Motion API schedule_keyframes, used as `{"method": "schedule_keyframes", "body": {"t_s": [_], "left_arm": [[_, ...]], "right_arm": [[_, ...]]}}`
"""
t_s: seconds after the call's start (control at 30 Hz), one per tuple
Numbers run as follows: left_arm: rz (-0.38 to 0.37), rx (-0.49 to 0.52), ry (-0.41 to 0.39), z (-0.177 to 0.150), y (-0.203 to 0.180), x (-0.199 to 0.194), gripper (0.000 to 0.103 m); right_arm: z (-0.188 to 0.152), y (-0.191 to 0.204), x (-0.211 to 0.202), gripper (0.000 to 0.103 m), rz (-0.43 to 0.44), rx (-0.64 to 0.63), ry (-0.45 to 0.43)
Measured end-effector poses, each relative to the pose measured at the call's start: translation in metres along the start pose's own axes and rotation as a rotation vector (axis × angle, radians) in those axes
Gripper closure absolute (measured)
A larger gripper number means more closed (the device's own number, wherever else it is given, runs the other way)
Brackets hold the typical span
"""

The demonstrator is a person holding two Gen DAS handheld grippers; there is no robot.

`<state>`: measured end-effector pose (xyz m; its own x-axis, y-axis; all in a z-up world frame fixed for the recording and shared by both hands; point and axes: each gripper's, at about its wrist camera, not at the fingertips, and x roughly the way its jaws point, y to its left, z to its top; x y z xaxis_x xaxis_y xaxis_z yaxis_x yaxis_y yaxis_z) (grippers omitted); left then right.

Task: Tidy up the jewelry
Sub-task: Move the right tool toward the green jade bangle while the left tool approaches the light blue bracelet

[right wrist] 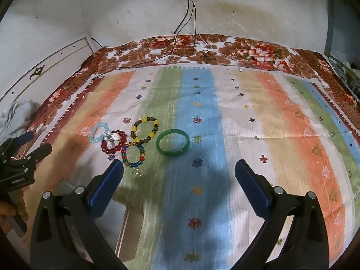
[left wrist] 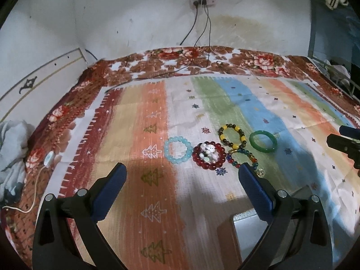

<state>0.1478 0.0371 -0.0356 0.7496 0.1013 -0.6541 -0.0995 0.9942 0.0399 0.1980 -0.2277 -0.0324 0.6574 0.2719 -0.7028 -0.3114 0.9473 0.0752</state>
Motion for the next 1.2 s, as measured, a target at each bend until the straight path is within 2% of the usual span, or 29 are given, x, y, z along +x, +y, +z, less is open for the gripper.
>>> {"method": "schedule_keyframes", "body": {"t_s": [0.4, 0.77, 0.9, 1.1, 1.2], "left_arm": [[0.011, 0.023, -0.006, 0.012, 0.003, 0.025, 0.006], [0.037, -0.001, 0.048, 0.017, 0.013, 0.053, 0.006], [0.035, -0.035, 0.094, 0.019, 0.022, 0.072, 0.006], [0.042, -0.061, 0.203, 0.019, 0.035, 0.111, 0.006], [0.041, -0.065, 0.231, 0.019, 0.038, 0.123, 0.006]], "right_arm": [[0.01, -0.011, 0.037, 0.005, -0.022, 0.009, 0.049], [0.02, -0.019, 0.069, 0.005, -0.034, 0.01, 0.089], [0.023, -0.022, 0.078, 0.005, -0.014, 0.04, 0.122], [0.026, -0.027, 0.106, 0.005, -0.048, 0.047, 0.187], [0.025, -0.028, 0.119, 0.005, -0.065, 0.048, 0.216]]}}
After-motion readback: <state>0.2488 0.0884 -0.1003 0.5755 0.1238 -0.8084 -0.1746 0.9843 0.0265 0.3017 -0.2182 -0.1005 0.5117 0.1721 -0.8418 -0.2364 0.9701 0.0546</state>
